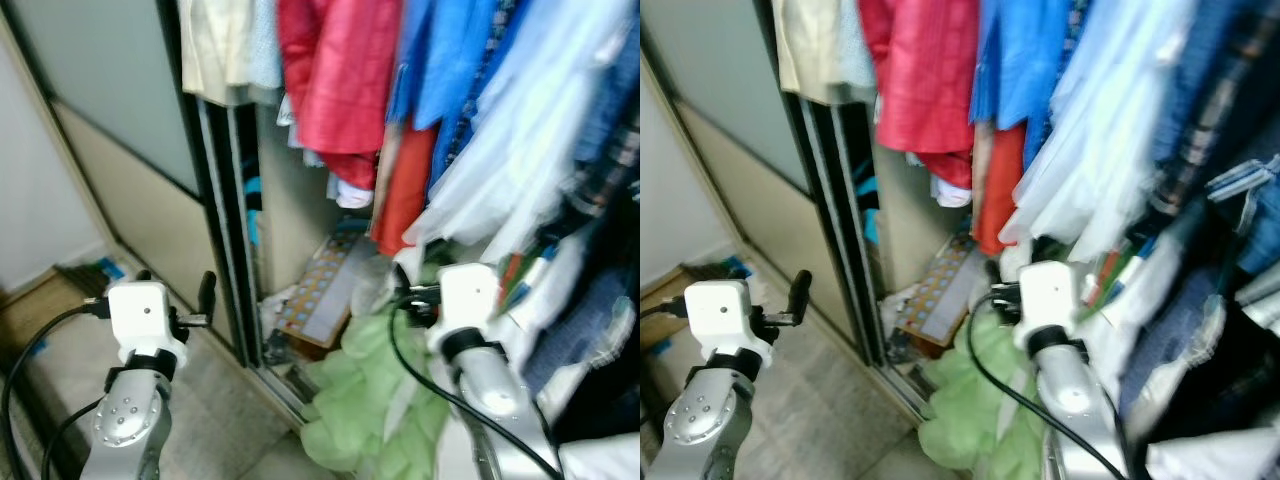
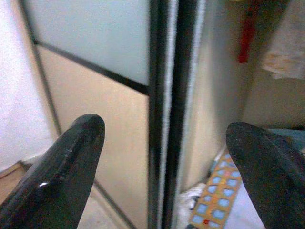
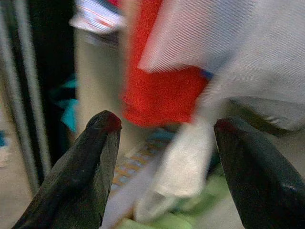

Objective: Clean up the room

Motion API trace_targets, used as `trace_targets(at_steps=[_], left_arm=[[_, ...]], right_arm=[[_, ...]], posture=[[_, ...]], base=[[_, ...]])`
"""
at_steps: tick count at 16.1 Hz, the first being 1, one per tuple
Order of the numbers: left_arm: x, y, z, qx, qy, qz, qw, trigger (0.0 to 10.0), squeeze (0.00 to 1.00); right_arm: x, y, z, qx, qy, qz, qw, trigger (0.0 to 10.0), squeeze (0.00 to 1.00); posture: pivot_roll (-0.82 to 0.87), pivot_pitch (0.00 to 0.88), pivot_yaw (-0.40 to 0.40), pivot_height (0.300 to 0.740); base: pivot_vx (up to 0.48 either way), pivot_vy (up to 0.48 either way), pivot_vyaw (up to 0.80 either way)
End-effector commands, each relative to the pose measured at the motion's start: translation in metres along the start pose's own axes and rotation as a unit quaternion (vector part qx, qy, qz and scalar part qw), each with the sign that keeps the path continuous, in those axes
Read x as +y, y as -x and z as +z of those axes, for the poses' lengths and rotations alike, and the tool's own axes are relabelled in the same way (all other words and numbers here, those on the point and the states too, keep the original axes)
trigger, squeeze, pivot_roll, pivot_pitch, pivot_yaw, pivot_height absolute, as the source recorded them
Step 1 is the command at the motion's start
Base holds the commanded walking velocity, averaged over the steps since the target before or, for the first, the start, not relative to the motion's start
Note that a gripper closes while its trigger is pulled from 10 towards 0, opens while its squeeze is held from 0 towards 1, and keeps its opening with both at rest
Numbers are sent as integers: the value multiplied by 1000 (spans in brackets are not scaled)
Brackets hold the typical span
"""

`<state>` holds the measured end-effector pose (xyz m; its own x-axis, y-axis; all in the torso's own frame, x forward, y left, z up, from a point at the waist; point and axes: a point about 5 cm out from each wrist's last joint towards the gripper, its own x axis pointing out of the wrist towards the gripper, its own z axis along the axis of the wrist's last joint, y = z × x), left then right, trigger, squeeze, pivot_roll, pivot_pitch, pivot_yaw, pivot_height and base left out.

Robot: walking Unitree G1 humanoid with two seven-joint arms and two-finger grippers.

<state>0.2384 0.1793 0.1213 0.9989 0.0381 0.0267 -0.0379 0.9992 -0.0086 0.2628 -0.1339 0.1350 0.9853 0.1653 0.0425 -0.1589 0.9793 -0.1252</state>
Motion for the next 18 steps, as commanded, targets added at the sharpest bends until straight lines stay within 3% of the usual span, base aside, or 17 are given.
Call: trace_targets(at_steps=[1, 12, 18], left_arm=[[-5, -1, -1, 5, 4, -7, 1000, 10000, 0], [-10, -9, 0, -2, 4, -15, 1000, 10000, 0], [-8, -8, 1, -10, 7, 8, 1000, 10000, 0]], right_arm=[[-6, 0, -2, 4, 4, -6, 1000, 10000, 0], [-6, -9, -4, 0, 11, -1, 1000, 10000, 0], [-6, -15, -4, -4, 18, 3, 1000, 10000, 0]], posture=[[47, 0, -23, 740], [45, 0, -21, 740], [52, 0, -27, 740]], base=[[0, 0, 800], [0, 0, 800], [0, 0, 800]])
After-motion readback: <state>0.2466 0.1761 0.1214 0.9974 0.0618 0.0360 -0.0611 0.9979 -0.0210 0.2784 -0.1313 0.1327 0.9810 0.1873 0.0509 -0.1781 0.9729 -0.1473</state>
